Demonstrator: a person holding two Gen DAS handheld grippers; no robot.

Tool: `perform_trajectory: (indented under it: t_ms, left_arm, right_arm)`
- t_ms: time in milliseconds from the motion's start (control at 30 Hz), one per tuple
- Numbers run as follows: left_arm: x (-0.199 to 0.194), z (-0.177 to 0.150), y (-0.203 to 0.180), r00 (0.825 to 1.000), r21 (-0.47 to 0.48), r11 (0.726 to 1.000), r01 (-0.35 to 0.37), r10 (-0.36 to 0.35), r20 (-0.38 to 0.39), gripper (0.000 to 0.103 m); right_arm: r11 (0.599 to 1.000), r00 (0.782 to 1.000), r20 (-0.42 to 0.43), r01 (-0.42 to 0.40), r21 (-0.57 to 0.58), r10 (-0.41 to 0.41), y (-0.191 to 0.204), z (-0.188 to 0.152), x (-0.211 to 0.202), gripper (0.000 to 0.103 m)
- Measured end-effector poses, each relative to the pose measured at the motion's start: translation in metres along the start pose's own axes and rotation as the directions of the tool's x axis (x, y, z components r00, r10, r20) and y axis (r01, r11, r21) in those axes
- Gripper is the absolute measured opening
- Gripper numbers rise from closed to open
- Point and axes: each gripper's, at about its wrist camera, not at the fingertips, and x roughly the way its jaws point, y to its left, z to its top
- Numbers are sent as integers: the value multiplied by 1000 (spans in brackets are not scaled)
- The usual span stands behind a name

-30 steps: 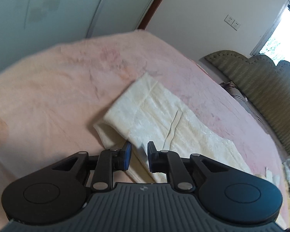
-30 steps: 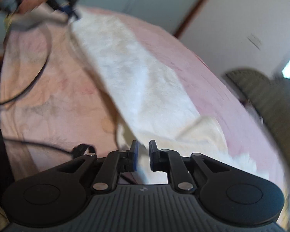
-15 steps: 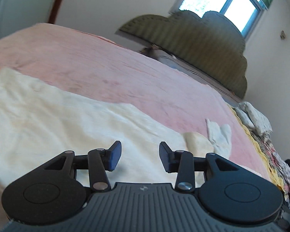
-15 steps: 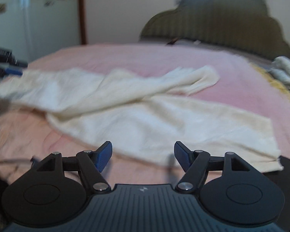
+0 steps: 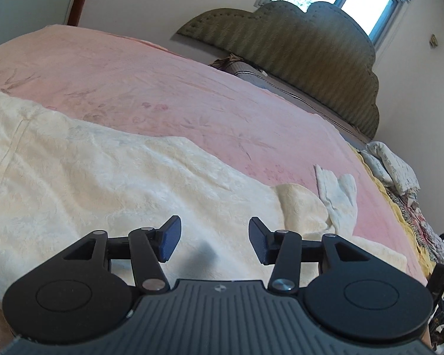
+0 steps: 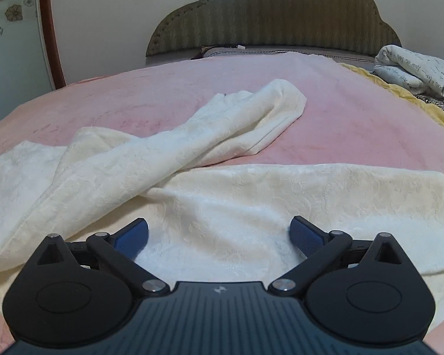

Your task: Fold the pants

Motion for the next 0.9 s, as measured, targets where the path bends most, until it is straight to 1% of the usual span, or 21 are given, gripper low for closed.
perform_trajectory:
  t_ms: [100,233,333,467,533,633,767,900]
  left_arm:
    - [2,-1,6,1000,-16,1000,6,-6,-24,54]
    - [1,0,9,1000,-26,1000,-2,1,-15,55]
    - [0,-1,7,1000,-37,999,14,-14,-16,55]
    - [-3,1,3,1000,-18,1000,18,-18,-11,55]
    - [-5,3,6,1000,-22,999,24,-24,-1,57]
    - [-6,6,10,1000,-28,1000,8,-8,16,59]
    - [-1,10,17,1000,-52,999,4,-4,9,59]
    - [-3,8,18,1000,-55,998,-7,8,12,59]
  right_arm:
    - [1000,1000,-2,4,-4,-4,0,0,0,103]
    - [1000,1000,-4,6,-8,-7,2,0,-1,103]
    - [1000,1000,-5,7,-8,-7,2,-1,-2,103]
    - [1000,1000,-5,7,-7,-7,3,-1,-3,103]
    - [1000,1000,-4,8,-8,-8,3,-1,-3,103]
    - [1000,1000,-4,7,-7,-7,3,-1,-3,103]
    - [1000,1000,-4,7,-7,-7,3,-1,-3,103]
    - [1000,1000,-4,7,-7,-7,3,-1,-2,103]
